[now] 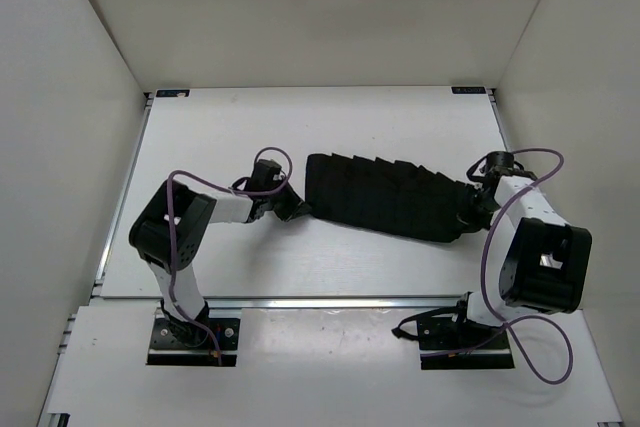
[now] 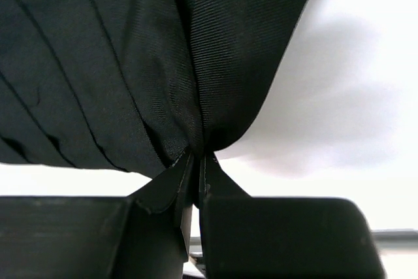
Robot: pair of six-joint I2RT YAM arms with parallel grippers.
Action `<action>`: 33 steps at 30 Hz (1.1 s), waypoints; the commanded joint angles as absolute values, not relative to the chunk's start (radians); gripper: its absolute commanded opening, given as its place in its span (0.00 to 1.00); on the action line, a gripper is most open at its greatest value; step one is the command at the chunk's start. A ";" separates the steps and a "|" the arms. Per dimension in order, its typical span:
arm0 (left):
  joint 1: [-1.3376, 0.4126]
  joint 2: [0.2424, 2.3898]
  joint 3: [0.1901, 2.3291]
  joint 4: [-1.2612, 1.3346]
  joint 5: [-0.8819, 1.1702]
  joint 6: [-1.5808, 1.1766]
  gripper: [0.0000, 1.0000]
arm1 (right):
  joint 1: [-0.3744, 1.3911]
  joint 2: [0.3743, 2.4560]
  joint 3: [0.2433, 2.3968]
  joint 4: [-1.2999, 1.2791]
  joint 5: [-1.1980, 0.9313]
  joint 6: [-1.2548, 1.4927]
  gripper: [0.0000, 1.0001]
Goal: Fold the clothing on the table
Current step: Fold the skirt
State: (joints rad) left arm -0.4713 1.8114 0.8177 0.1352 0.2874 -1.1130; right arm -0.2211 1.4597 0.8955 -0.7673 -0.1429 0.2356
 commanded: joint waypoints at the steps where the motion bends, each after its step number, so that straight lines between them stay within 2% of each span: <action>1: -0.525 1.706 0.709 0.138 0.249 -1.126 0.00 | -0.229 1.405 0.969 -0.850 -0.048 0.204 0.00; 4: -0.546 1.637 0.620 0.201 0.236 -1.179 0.00 | -0.147 1.393 1.107 -0.905 -0.034 0.233 0.00; 10: -0.569 1.644 0.623 0.201 0.233 -1.187 0.00 | 0.291 1.475 1.354 -0.907 -0.067 0.345 0.00; 16: -0.563 1.638 0.620 0.206 0.247 -1.181 0.00 | 0.602 1.650 1.480 -0.822 -0.098 0.391 0.00; 25: -0.522 1.628 0.595 0.181 0.301 -1.138 0.00 | 0.782 1.951 1.600 -0.790 -0.113 0.330 0.00; 31: -0.509 1.611 0.575 0.160 0.321 -1.115 0.00 | 0.836 2.005 1.689 -0.807 -0.101 0.310 0.00; 33: -0.509 1.600 0.577 0.160 0.333 -1.112 0.03 | 0.835 2.032 1.718 -0.819 -0.104 0.301 0.00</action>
